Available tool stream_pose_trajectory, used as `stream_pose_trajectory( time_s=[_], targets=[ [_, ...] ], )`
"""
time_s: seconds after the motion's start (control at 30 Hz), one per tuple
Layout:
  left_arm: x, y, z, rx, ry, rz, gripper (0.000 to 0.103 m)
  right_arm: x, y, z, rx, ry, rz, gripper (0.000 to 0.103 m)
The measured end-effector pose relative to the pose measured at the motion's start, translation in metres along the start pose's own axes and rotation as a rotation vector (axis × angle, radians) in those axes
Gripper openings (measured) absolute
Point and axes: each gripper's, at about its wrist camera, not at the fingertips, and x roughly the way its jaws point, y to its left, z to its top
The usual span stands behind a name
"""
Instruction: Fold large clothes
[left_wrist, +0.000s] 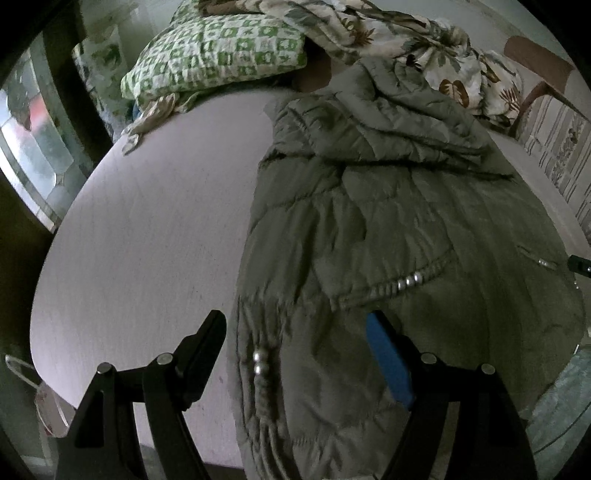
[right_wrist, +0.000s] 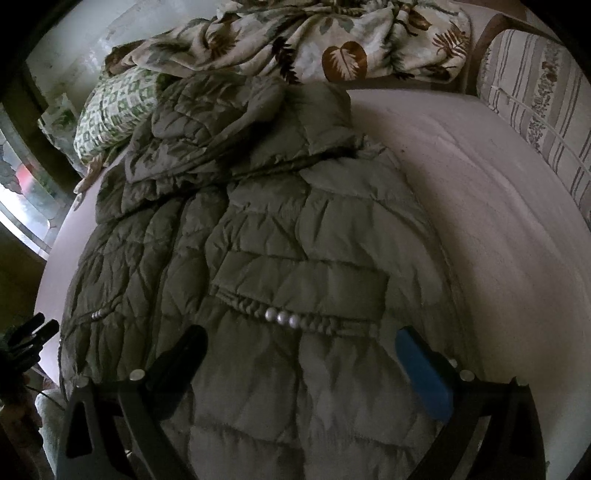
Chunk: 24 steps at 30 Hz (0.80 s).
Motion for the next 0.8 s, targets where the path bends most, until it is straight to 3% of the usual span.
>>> stream_pose_trajectory(
  time_s=[0.53, 0.8],
  targets=[
    [-0.004, 0.04, -0.05, -0.077, 0.078, -0.031, 0.079, -0.03, -0.046, -0.041, 0.032, 0.016, -0.039, 0.103],
    [0.005, 0.045, -0.071, -0.097, 0.128, -0.105, 0.079, -0.029, -0.062, -0.054, 0.034, 0.063, -0.031, 0.103]
  ],
)
